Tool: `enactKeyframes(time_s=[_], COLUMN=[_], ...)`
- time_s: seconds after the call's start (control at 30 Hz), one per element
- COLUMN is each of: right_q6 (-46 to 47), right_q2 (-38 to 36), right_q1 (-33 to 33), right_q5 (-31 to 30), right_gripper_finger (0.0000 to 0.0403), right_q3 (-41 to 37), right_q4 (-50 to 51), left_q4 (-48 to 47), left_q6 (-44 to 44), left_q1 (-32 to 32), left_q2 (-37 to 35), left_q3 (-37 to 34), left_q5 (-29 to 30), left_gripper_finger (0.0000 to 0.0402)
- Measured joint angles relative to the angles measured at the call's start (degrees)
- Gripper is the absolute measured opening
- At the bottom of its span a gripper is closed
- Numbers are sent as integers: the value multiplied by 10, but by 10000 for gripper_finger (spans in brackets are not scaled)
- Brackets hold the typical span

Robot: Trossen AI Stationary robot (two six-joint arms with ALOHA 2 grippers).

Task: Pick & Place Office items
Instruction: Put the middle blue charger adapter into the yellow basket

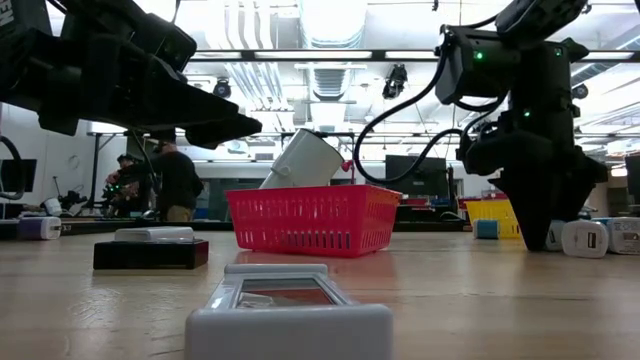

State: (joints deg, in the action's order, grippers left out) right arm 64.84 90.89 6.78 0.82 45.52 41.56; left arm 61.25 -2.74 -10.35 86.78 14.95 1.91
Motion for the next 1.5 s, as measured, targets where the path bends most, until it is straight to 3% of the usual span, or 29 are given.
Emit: enactKeyframes(time_s=[0.27,0.87,1.27,1.5], right_q6=[-7,-66,-75,-96], right_q2=[0,0,0,0], right_q1=[5,33,64,73], right_q5=[-11,-28,-123,-212], right_gripper_finger=[127,127,127,127], right_q3=[0,0,0,-5], right_q4=[0,-5,-61,-125], left_q4=[0,0,0,-2], left_q6=[0,2,2,2], left_q1=[0,0,0,0], left_q2=[0,0,0,0], left_q3=[0,0,-2,-2], left_q5=[0,0,0,0], left_gripper_finger=[328,328,328,328])
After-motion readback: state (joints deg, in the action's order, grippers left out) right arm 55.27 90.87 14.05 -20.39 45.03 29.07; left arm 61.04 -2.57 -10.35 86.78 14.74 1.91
